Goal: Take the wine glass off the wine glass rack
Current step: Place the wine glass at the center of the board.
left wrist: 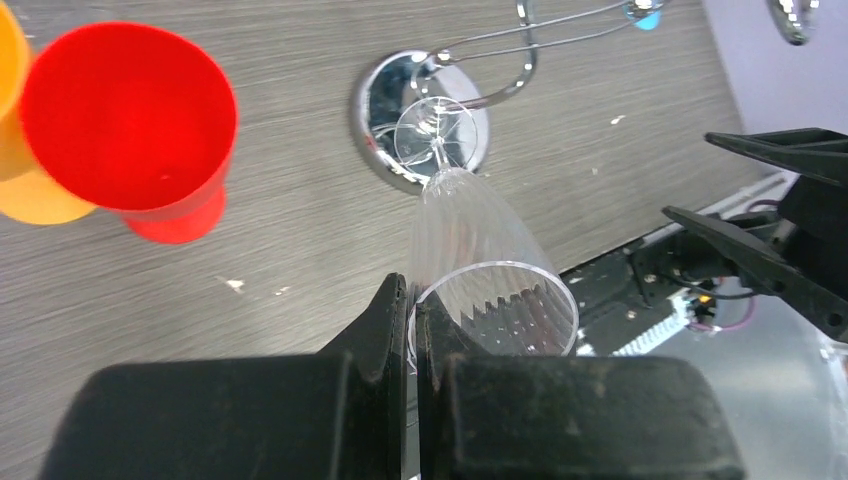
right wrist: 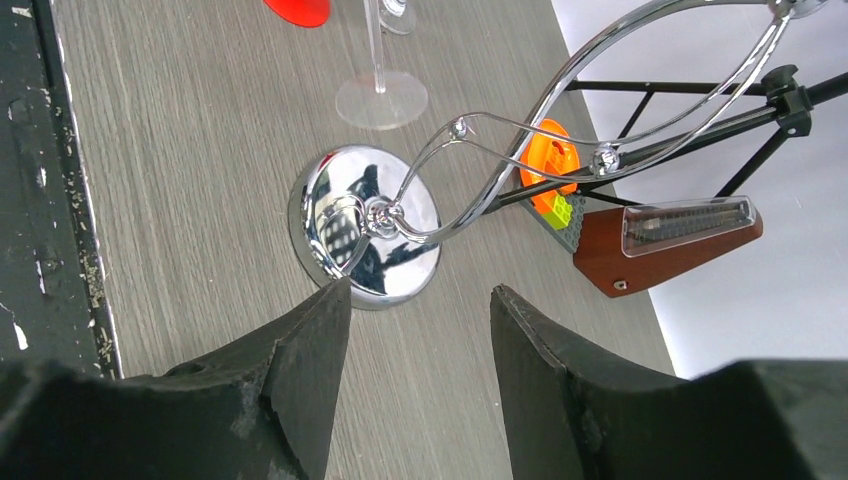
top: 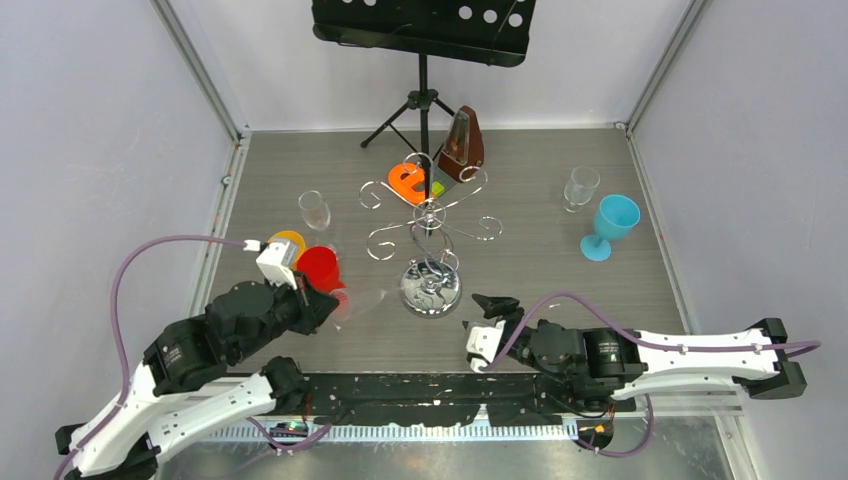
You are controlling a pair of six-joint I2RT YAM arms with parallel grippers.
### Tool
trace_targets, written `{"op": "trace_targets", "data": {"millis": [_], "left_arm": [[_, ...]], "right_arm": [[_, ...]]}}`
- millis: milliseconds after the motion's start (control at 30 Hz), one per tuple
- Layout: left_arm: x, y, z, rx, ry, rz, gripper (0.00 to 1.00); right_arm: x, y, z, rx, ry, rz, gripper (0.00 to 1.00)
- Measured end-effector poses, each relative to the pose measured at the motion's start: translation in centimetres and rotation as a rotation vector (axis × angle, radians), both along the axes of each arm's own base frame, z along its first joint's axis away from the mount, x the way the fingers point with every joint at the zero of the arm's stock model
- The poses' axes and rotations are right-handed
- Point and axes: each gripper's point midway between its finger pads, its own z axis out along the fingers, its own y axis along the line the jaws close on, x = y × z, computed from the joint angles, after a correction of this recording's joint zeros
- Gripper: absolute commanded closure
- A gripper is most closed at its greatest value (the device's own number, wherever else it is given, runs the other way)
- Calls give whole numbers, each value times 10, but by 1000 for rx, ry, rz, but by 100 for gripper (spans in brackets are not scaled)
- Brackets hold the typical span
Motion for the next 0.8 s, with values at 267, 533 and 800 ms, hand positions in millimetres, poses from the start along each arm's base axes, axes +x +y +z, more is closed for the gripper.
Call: {"op": "trace_targets", "data": {"millis": [267, 533, 800], "left_arm": [[17, 14, -9, 209, 16, 63, 100], [52, 32, -10, 335, 61, 179, 100], [79, 28, 6, 349, 85, 187, 100]], "right_arm": [[0, 0, -3, 3, 6, -2, 41], [-1, 1, -3, 18, 28, -8, 41], [-3, 1, -7, 35, 61, -12, 41]]}}
